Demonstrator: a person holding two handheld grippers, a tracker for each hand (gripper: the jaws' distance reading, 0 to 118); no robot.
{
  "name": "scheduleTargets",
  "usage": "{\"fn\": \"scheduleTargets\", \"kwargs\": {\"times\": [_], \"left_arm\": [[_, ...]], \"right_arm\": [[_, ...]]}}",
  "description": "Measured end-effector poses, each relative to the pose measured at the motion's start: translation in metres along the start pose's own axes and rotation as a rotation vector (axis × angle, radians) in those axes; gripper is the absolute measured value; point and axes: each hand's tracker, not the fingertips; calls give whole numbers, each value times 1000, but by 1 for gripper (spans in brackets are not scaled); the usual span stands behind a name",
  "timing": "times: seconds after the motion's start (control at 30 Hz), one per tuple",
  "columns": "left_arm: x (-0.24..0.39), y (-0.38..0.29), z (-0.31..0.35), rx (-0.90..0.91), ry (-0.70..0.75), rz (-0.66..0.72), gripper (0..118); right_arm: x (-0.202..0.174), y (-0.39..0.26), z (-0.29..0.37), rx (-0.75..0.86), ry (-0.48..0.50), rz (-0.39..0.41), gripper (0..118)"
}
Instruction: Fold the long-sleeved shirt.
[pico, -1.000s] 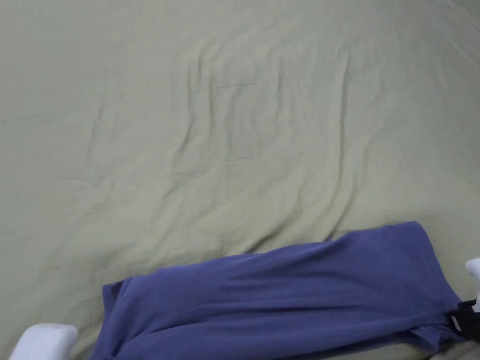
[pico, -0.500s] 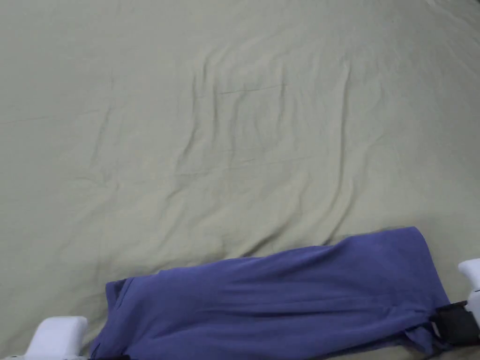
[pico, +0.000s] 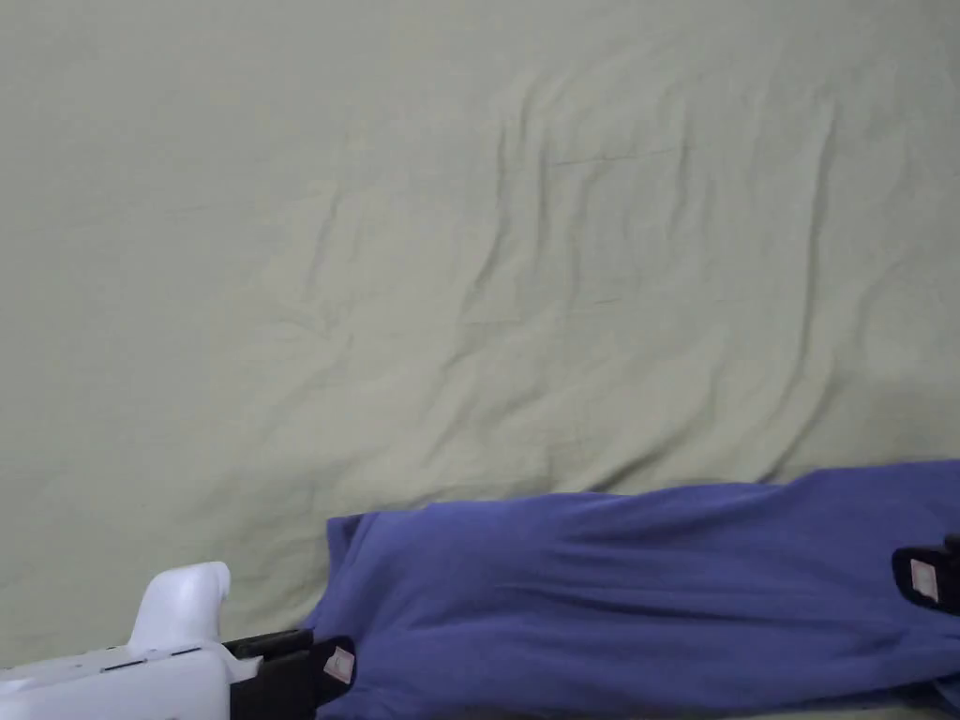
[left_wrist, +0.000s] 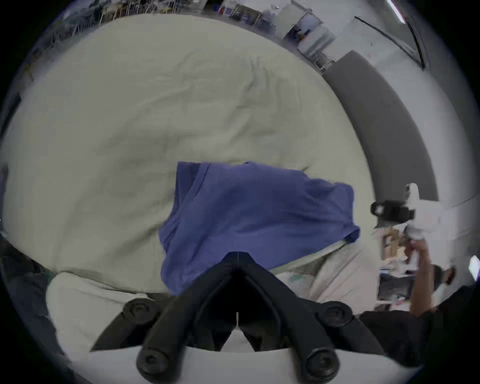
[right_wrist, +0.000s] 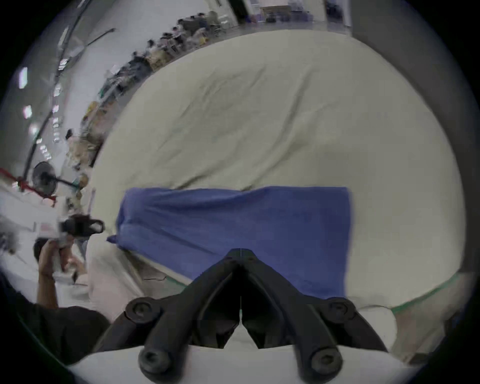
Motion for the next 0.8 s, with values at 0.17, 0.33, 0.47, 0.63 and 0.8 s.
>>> {"fn": "scheduleTargets", "kwargs": {"times": [0.17, 0.33, 0.47, 0.63, 0.8], "left_arm": [[-50, 11, -7, 49, -60, 184, 118], [-62, -4, -41, -23, -197, 295, 118], [-111, 21, -76, -34, -435, 417, 118], [-94, 26, -102, -87, -637, 433, 118], [-68, 36, -143, -129, -612, 307, 118]], "right_arm": [[-20, 6, -13, -15, 134, -23, 2], [-27, 4, -17, -4, 343, 0, 2], [-26, -3, -25, -37, 454, 6, 2], [-29, -7, -35, -54, 515, 18, 2], [-31, -9, -36, -56, 502, 33, 2]]}}
